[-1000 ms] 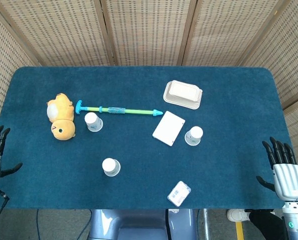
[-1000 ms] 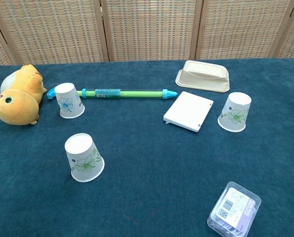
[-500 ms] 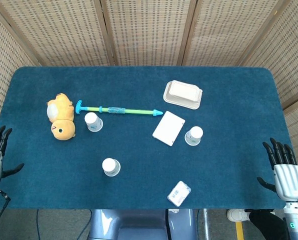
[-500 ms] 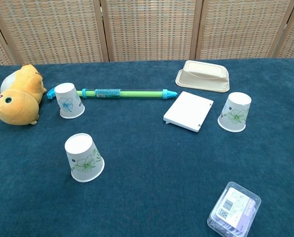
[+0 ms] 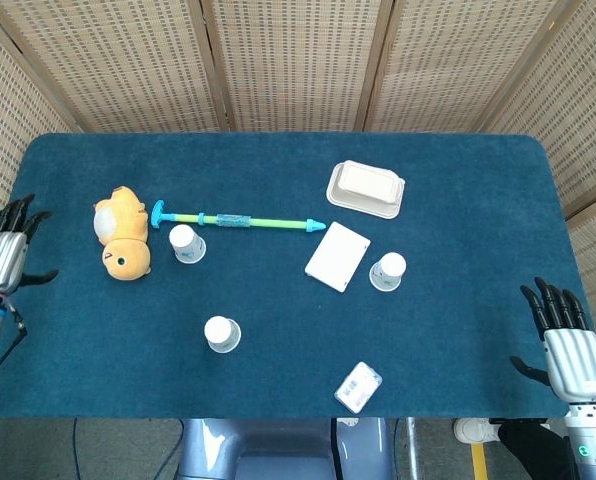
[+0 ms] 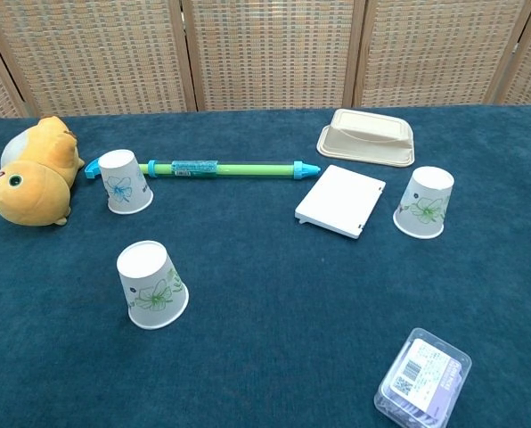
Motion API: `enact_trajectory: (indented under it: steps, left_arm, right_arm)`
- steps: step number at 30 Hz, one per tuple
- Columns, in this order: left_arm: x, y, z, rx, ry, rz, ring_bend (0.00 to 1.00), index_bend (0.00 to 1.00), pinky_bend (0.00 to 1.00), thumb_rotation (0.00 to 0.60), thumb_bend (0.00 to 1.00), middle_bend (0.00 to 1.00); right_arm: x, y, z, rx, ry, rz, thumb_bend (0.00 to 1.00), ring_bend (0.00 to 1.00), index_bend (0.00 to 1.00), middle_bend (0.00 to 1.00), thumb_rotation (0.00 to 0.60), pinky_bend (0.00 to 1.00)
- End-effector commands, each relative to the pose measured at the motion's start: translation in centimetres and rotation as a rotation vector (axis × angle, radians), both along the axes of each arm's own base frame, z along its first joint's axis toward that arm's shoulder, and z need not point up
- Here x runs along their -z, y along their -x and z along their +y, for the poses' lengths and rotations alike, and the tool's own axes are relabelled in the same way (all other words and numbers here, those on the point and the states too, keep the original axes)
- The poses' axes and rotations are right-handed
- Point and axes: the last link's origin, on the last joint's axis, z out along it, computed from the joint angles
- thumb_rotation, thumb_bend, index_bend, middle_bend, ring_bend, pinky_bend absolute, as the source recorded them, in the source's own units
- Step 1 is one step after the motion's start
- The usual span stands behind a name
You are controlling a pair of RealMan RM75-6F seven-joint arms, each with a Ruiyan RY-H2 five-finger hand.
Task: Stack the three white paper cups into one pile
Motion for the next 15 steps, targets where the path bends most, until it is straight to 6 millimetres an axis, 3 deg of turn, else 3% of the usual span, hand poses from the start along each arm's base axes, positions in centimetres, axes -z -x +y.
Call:
enact_trajectory:
  steps: [1, 7, 15]
  left_arm:
    - [1.0, -3.8, 6.6, 0.006, 0.08, -0.076, 0.0, 0.3, 0.11, 0.6, 0.13, 0.0]
    - [2.9, -7.1, 9.0, 0.061, 0.145, -0.023, 0.0, 0.31, 0.11, 0.6, 0.13, 0.0]
    - [5.6, -10.3, 8.9, 0.096, 0.217, 0.007, 0.0, 0.31, 0.11, 0.6, 0.13, 0.0]
  right_arm:
    - [0.4, 0.1, -0.2, -0.002, -0.021, -0.003, 0.2, 0.0, 0.04, 0.0, 0.6, 0.09]
    - [0.4, 0.5, -0.5, 0.012, -0.028, -0.015, 0.2, 0.0, 0.04, 0.0, 0.6, 0.09]
    - [0.3, 0.9, -0.7, 0.025, -0.031, -0.028, 0.2, 0.0, 0.04, 0.0, 0.6, 0.09]
